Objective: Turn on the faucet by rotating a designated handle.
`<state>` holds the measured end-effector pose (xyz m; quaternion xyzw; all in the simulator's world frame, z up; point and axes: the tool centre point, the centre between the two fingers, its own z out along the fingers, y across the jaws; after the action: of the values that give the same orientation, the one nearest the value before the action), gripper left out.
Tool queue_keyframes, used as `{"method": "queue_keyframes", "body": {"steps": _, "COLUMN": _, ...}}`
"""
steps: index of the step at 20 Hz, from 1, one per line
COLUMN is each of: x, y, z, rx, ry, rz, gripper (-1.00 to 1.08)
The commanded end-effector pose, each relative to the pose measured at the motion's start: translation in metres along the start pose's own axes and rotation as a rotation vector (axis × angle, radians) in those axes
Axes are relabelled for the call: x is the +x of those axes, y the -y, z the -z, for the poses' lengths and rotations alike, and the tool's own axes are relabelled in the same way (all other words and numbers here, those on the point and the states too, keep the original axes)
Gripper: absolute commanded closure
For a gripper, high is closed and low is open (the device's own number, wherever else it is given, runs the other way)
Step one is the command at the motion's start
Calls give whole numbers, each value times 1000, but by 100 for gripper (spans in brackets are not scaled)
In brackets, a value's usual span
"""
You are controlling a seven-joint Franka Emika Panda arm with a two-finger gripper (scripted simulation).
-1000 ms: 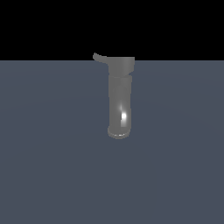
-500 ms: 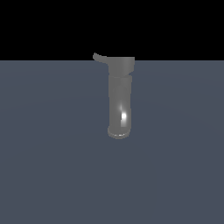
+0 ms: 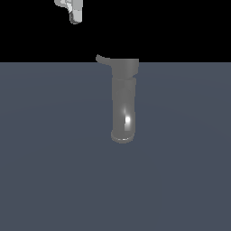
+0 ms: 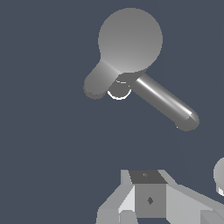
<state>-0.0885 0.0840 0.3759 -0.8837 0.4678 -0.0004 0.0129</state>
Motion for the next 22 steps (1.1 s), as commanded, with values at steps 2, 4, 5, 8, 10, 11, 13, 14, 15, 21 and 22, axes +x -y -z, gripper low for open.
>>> {"method": "queue_keyframes", "body": {"steps": 2, "x": 10, "y": 14, "z": -10, "rx": -1, "ry": -1, "rz": -80, "gripper": 108}}
{"method": "queue_keyframes", "body": {"steps": 4, "x": 17, "y": 22, "z": -16, "rx": -2, "ry": -2, "rz": -125, "gripper": 108}}
{"method": "queue_keyframes", "body": {"steps": 5, "x": 20, "y": 26, "z": -18, "rx": -2, "ry": -3, "rz": -147, "gripper": 108}}
{"method": "queue_keyframes", "body": {"steps": 8, "x": 31, "y": 36, "z": -27, "rx": -4, "ry": -5, "rz": -215, "gripper": 108}}
{"method": "queue_keyframes", "body": {"steps": 10, "x": 38, "y": 43, "z": -33, "rx": -5, "ry": -6, "rz": -261, "gripper": 108}}
{"method": "queue_keyframes", "body": {"steps": 11, "x": 42, "y": 46, "z": -36, "rx": -6, "ry": -7, "rz": -284, "gripper": 108}}
{"method": "queue_keyframes", "body": {"steps": 13, "x": 51, "y": 52, "z": -41, "rx": -8, "ry": -8, "rz": -331, "gripper": 108}}
{"method": "queue_keyframes", "body": {"steps": 14, "x": 55, "y": 55, "z": -44, "rx": -8, "ry": -9, "rz": -354, "gripper": 108}}
{"method": "queue_keyframes", "body": {"steps": 15, "x": 60, "y": 58, "z": -47, "rx": -9, "ry": -10, "rz": -378, "gripper": 108}}
{"method": "queue_keyframes", "body": {"steps": 21, "x": 85, "y": 71, "z": -63, "rx": -14, "ry": -14, "rz": -506, "gripper": 108}}
{"method": "queue_keyframes", "body": {"steps": 22, "x": 89, "y": 73, "z": -65, "rx": -15, "ry": -15, "rz": -524, "gripper": 108}}
